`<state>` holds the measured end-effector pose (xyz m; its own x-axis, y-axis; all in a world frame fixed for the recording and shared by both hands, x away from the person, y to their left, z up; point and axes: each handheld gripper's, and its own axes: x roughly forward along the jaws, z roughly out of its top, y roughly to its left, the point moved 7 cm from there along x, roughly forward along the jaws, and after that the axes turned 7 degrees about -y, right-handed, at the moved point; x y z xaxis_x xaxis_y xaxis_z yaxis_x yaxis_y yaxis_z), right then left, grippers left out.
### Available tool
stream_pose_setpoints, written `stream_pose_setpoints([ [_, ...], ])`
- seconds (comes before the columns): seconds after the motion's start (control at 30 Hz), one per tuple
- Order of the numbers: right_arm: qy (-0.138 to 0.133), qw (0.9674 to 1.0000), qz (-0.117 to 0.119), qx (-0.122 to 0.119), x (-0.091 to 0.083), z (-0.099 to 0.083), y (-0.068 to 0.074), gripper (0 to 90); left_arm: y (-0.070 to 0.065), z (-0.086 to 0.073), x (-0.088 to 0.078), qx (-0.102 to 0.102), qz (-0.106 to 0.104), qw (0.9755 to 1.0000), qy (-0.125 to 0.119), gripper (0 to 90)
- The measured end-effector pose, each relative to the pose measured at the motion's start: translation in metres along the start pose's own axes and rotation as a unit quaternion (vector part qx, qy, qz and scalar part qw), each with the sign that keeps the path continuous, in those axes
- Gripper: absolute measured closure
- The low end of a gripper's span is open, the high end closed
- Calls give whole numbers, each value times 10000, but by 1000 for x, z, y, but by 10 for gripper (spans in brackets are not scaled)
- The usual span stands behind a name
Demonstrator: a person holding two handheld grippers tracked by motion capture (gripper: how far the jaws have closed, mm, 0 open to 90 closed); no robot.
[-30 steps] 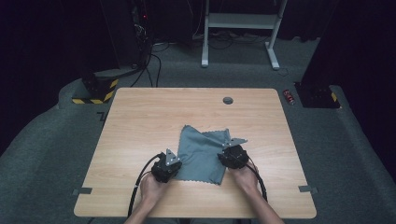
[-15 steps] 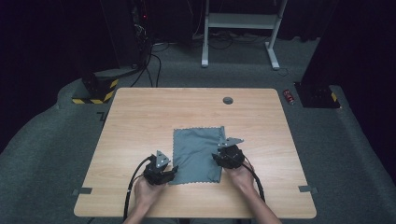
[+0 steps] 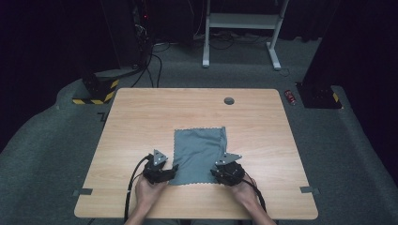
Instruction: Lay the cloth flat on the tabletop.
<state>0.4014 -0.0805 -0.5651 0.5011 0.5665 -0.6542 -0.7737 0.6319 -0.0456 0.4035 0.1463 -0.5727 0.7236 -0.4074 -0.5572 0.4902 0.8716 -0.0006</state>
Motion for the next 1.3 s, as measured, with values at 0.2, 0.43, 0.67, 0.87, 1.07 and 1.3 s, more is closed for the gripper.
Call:
stream_pose_setpoints([
  [0.2, -4, 9998, 15, -204, -2, -1, 4, 783, -1, -1, -1, 8, -4, 10000, 6, 364],
  [0.43, -10, 9997, -44, -250, -3, -2, 5, 897, 0, -1, -1, 3, -4, 10000, 0, 363],
  [0.67, -63, 9997, -161, -161, -13, -2, 1, 898, 0, -1, -1, 1, -7, 10000, -5, 360],
  [0.87, -174, 9994, -292, -2, -27, -8, -9, 898, 0, -1, -1, -8, -15, 10000, -3, 357],
  [1.07, -278, 9991, -266, 191, -34, -11, -6, 799, 0, -1, -1, -11, -16, 10000, -5, 357],
  [1.3, -220, 9996, 165, -62, -14, 5, 27, 696, 0, -1, -1, -9, -13, 10000, -1, 355],
])
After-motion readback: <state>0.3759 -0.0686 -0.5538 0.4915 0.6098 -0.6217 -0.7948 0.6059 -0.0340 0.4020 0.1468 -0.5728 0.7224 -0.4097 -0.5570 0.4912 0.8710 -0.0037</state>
